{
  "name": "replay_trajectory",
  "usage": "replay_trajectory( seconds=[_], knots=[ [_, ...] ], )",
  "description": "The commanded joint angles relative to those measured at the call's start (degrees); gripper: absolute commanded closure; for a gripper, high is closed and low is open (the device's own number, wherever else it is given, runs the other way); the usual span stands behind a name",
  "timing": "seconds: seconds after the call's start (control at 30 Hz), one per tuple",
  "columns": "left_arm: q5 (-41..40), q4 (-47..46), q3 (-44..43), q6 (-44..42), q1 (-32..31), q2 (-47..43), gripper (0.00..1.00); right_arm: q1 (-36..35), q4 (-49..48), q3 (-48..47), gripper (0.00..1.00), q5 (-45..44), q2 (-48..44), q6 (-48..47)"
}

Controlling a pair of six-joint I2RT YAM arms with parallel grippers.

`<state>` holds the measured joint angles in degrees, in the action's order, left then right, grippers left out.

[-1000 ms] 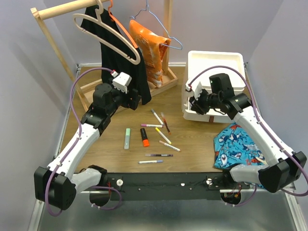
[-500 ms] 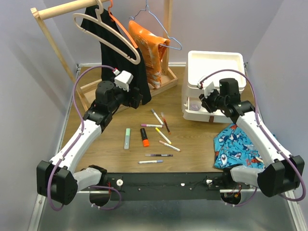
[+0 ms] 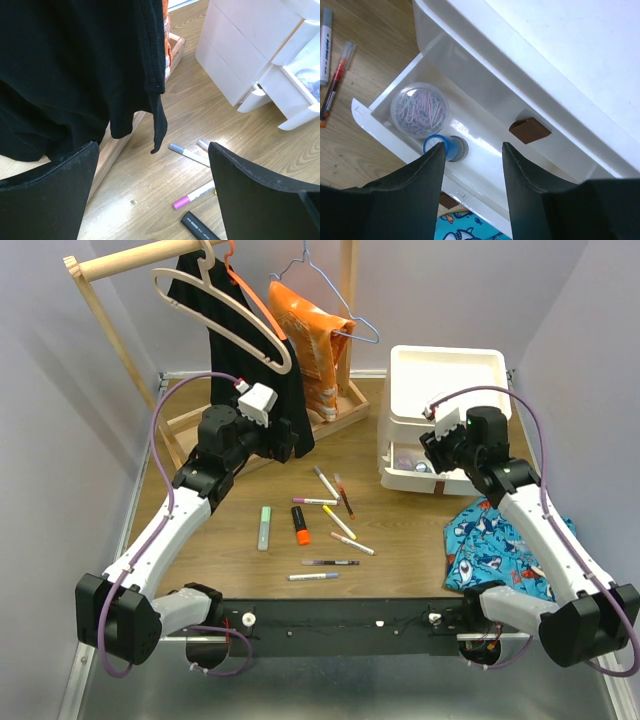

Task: Sort the stationery into containers
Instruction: Place the stationery in the drawer, then close the drawer in the storage box.

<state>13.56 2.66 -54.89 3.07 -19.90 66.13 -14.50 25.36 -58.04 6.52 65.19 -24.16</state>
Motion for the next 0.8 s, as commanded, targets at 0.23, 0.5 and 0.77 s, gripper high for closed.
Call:
replay_trajectory(
  seconds=[0.23,0.5,0.77],
  knots=[
    [1.2,-2.13,2.24,0.44,-0.75,-2.67,0.01,0.35,18.39,0.11,0.62,9.37,-5.77,-5.53],
    [1.03,-1.87,3.39,0.71,-0.75,-3.64,0.01,0.35,22.1,7.15,0.88,12.02,-5.95,-14.15],
    [0.94,-1.51,3.21,0.53,-0.75,-3.38,0.01,0.26,15.43,8.47,0.89,8.61,-3.93,-13.46]
  ],
)
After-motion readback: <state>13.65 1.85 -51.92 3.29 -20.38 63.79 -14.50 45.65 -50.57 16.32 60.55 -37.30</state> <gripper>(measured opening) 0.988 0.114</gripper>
